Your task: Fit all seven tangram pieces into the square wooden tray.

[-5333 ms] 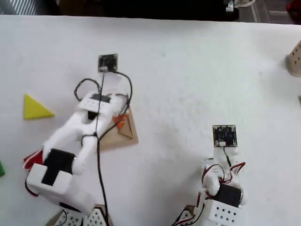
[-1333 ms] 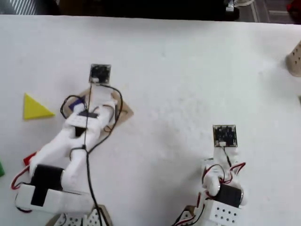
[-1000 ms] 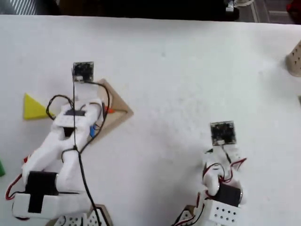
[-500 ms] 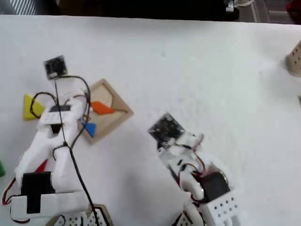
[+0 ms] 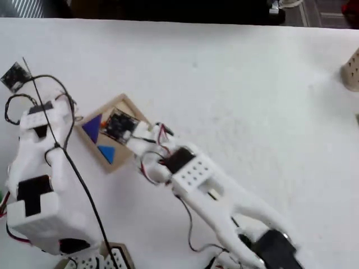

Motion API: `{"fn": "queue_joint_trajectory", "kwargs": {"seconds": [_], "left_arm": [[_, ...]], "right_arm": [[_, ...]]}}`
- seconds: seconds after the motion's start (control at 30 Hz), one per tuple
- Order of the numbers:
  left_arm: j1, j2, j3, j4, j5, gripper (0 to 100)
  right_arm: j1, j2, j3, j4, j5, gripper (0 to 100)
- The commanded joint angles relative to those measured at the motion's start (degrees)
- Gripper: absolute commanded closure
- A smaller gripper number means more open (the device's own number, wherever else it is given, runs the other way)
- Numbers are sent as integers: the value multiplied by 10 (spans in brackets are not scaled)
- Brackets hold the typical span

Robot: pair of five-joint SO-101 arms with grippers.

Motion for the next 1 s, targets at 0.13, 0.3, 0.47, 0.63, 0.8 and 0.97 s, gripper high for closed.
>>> {"fn": "queue_joint_trajectory", "kwargs": {"seconds": [0.13, 0.3, 0.47, 0.63, 0.8, 0.97], "left_arm": [[-20, 11, -40, 4, 84, 716], [-20, 11, -40, 4, 84, 747], [-16, 12, -39, 4, 84, 754], [-16, 12, -36, 5, 84, 754], [-16, 12, -36, 7, 84, 754], [-16, 13, -34, 9, 84, 754]], "right_arm": [[-46, 214, -175, -140, -10, 787], [-36, 342, -290, -116, -10, 784], [-32, 393, -364, -46, -11, 698], [-30, 414, -399, -28, -11, 665], [-19, 456, -459, -26, -78, 665], [-6, 524, -554, 58, -111, 665]]}}
